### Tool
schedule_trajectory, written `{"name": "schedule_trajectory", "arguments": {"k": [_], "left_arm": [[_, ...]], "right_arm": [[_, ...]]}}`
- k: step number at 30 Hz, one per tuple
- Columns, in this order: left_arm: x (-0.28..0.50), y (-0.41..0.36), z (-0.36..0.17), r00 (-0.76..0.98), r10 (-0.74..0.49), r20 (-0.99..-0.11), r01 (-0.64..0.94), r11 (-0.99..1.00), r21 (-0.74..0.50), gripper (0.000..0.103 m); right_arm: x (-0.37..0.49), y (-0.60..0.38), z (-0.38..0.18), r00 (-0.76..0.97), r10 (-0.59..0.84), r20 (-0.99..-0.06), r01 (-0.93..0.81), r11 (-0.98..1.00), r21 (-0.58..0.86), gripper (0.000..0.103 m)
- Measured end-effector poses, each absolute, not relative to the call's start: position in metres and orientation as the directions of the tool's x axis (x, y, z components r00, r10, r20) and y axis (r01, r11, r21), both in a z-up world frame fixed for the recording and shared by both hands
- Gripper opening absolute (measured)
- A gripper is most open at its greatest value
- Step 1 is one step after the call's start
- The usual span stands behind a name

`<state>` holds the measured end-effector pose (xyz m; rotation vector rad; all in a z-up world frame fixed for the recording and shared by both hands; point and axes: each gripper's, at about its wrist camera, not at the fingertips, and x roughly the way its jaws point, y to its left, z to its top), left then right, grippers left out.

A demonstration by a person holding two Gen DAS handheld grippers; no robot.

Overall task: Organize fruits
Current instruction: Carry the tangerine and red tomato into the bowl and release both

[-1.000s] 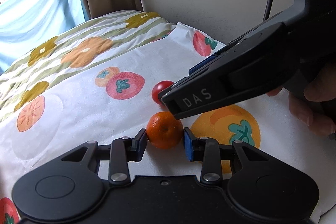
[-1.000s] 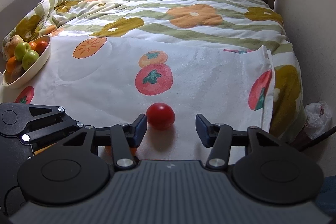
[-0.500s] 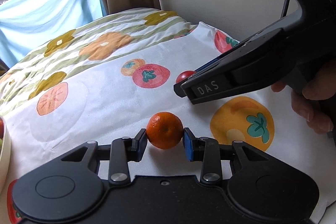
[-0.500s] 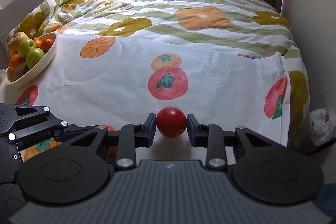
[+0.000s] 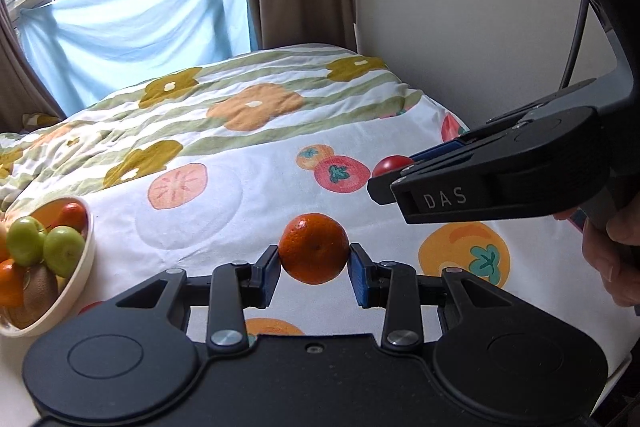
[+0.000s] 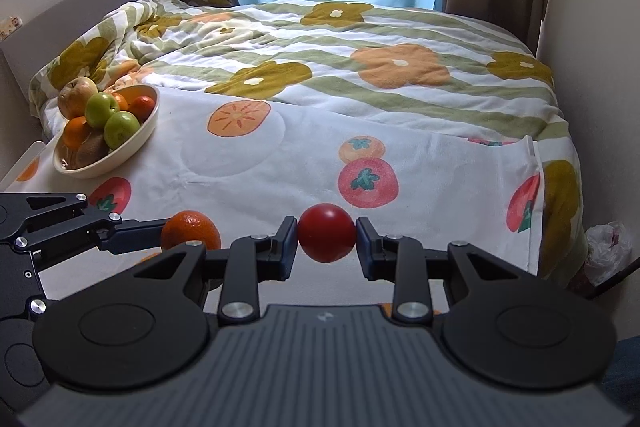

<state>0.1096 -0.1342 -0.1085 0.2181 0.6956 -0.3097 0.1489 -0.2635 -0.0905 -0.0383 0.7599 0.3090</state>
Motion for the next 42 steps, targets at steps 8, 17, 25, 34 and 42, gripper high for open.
{"name": "schedule_trajectory", "arguments": {"k": [8,17,25,34,42], "left_arm": [[0.088,-0.088,-0.067,0.765,-0.132,-0.630,0.239,0.967,0.088,0.040],[0.085,-0.011,-0.037,0.790,-0.030,-0.612,0.125,0.986,0.113,0.040],[0.099,0.063,-0.042,0.776,0.040,-0.630,0.058,0.989,0.135,0.040],[0.131,0.115,-0.075,0.734,0.038,-0.678,0.075,0.988,0.136,0.040],[0.164,0.136,-0.107,0.692,0.012,-0.722,0.127,0.982,0.139,0.040]], "right_arm": [[0.129,-0.224,-0.052,0.684,0.302,-0.664,-0.343,0.937,0.073,0.046],[0.122,-0.151,-0.023,0.670,0.366,-0.646,-0.413,0.907,0.086,0.046],[0.137,-0.075,-0.025,0.643,0.412,-0.645,-0.452,0.885,0.114,0.046],[0.169,-0.008,-0.058,0.607,0.397,-0.688,-0.456,0.884,0.107,0.046],[0.191,0.016,-0.082,0.586,0.362,-0.725,-0.423,0.900,0.107,0.046]]}}
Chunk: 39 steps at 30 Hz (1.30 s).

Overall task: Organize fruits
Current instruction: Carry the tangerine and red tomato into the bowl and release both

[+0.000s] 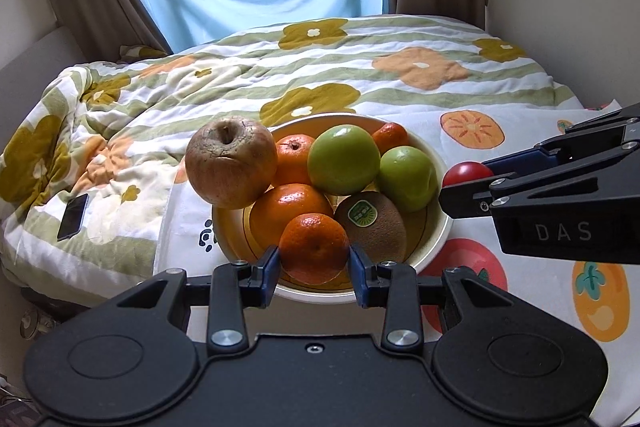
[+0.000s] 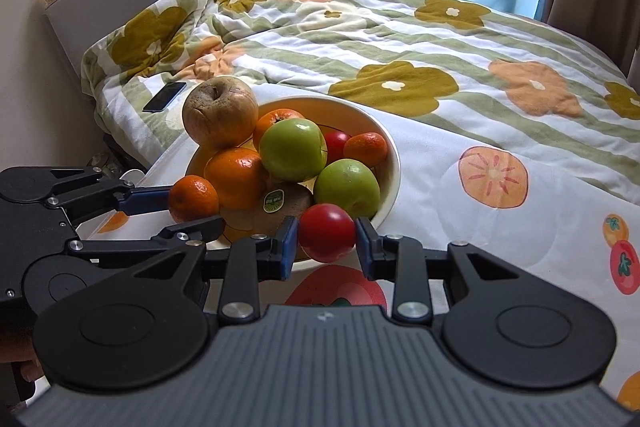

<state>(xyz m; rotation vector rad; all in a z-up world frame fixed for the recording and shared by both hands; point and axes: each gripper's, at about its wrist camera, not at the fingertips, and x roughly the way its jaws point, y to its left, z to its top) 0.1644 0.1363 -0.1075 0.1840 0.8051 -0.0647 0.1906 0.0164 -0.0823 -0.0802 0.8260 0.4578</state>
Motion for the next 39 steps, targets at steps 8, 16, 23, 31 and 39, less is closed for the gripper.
{"name": "schedule_trajectory", "arguments": {"k": [8,16,23,31,39], "left_arm": [[0.175,0.143,-0.117,0.669,-0.019,-0.743,0.162,0.979,0.121,0.053],[0.162,0.155,-0.102,0.706,-0.016,-0.708,0.150,0.981,0.127,0.086],[0.149,0.166,-0.096,0.705,-0.013,-0.709,0.129,0.986,0.110,0.089],[0.144,0.167,-0.099,0.700,-0.013,-0.714,0.127,0.986,0.106,0.089],[0.139,0.167,-0.100,0.701,-0.005,-0.713,0.125,0.985,0.116,0.089]], "right_arm": [[0.202,0.023,-0.090,0.579,0.338,-0.742,-0.397,0.912,0.105,0.046],[0.204,0.024,-0.087,0.580,0.333,-0.743,-0.392,0.914,0.103,0.046],[0.208,0.031,-0.090,0.574,0.332,-0.749,-0.396,0.912,0.101,0.046],[0.212,0.038,-0.097,0.565,0.325,-0.759,-0.392,0.914,0.100,0.048],[0.202,0.036,-0.091,0.602,0.329,-0.728,-0.374,0.921,0.107,0.097]]}}
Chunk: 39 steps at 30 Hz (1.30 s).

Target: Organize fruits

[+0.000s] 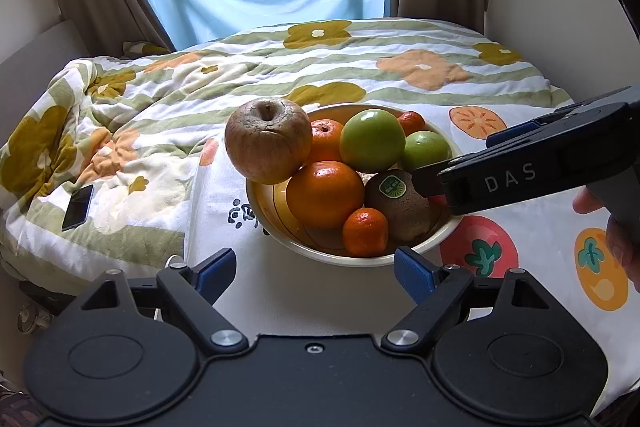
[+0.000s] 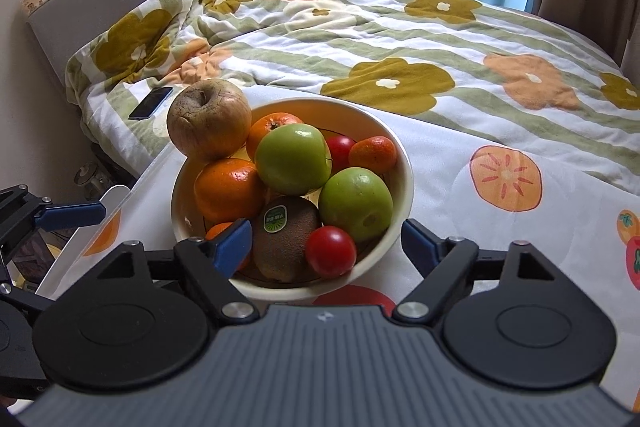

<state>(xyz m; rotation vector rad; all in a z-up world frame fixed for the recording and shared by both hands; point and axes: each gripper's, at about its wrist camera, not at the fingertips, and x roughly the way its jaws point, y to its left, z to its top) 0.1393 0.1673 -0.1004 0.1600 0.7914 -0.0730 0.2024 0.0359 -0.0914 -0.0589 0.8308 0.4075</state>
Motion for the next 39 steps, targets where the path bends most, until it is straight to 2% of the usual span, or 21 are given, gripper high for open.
{"name": "schedule_trajectory", "arguments": {"k": [7,15,17,22,28,30,32,39], "left_arm": [[0.127,0.155,-0.079,0.724,-0.014,-0.690,0.135,0.983,0.121,0.089],[0.088,0.130,-0.024,0.772,-0.026,-0.635,0.114,0.989,0.098,0.089],[0.078,0.124,-0.010,0.783,-0.027,-0.621,0.113,0.989,0.099,0.089],[0.053,0.111,0.016,0.807,-0.029,-0.590,0.111,0.988,0.103,0.089],[0.024,0.105,0.037,0.824,-0.034,-0.566,0.093,0.993,0.076,0.089],[0.015,0.103,0.041,0.833,-0.033,-0.552,0.086,0.994,0.071,0.093],[0.005,0.100,0.046,0.846,-0.034,-0.532,0.084,0.994,0.070,0.103],[-0.013,0.088,0.049,0.850,-0.023,-0.526,0.080,0.993,0.086,0.103]], "right_arm": [[0.181,0.018,-0.065,0.629,0.315,-0.711,-0.345,0.932,0.107,0.097],[0.123,-0.026,0.000,0.694,0.247,-0.676,-0.258,0.962,0.087,0.097],[0.106,-0.037,0.015,0.711,0.218,-0.669,-0.227,0.971,0.075,0.103],[0.066,-0.064,0.043,0.749,0.145,-0.646,-0.146,0.988,0.052,0.103],[0.023,-0.090,0.055,0.766,0.062,-0.639,-0.055,0.998,0.031,0.103],[0.008,-0.099,0.055,0.781,0.025,-0.625,-0.016,1.000,0.020,0.103],[-0.003,-0.105,0.055,0.781,0.003,-0.625,0.005,1.000,0.011,0.103],[-0.032,-0.120,0.050,0.763,-0.038,-0.645,0.070,0.997,0.024,0.103]]}}
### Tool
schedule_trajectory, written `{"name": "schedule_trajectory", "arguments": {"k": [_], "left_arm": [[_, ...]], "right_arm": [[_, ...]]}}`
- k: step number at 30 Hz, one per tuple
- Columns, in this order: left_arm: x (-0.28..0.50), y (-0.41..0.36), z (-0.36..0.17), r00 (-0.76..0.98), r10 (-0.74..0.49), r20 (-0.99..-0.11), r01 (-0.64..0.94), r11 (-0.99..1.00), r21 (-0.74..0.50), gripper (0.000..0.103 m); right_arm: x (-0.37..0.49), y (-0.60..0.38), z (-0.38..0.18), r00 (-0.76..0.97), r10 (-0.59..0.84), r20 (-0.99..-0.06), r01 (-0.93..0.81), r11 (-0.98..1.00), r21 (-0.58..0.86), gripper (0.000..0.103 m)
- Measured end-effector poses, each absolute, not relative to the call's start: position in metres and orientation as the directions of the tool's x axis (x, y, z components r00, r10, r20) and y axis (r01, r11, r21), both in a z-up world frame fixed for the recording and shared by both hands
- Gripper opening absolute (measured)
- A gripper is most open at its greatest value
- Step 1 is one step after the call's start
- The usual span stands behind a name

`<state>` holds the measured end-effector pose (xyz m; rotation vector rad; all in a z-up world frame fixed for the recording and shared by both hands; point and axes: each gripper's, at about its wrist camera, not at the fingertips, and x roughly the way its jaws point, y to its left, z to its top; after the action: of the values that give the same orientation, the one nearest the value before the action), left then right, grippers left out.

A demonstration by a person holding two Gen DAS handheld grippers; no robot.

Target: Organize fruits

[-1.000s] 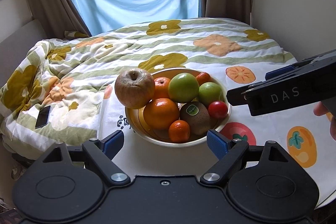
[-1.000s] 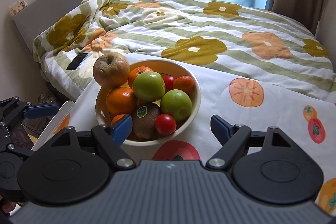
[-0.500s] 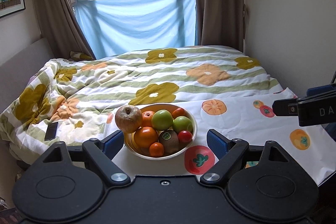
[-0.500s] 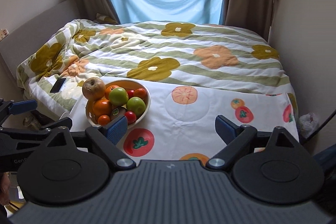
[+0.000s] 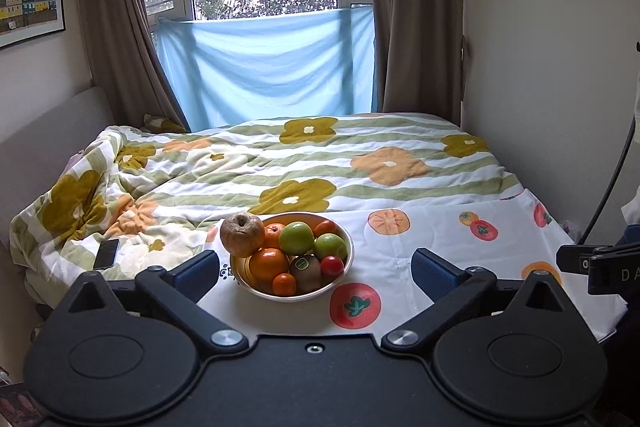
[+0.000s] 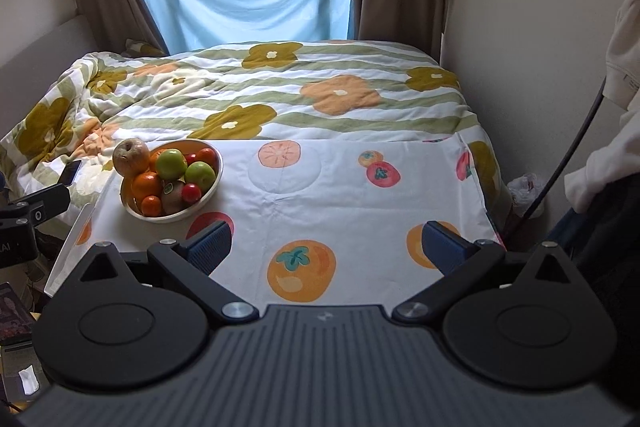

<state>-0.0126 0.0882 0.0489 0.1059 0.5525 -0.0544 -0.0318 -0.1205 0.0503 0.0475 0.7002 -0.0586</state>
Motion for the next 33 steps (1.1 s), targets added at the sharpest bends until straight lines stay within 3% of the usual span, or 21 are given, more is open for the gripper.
{"name": "schedule_trajectory", "arguments": {"k": [33], "left_arm": [[-0.0220,0.0843,0.0429,0.835,-0.008,-0.551,0.065,0.994,0.085,0.103]], "right_arm": [[-0.0440,-0.1305,0.0480,0.751,-0.071,-0.656,0.103,0.995,0.011,0.103]]}}
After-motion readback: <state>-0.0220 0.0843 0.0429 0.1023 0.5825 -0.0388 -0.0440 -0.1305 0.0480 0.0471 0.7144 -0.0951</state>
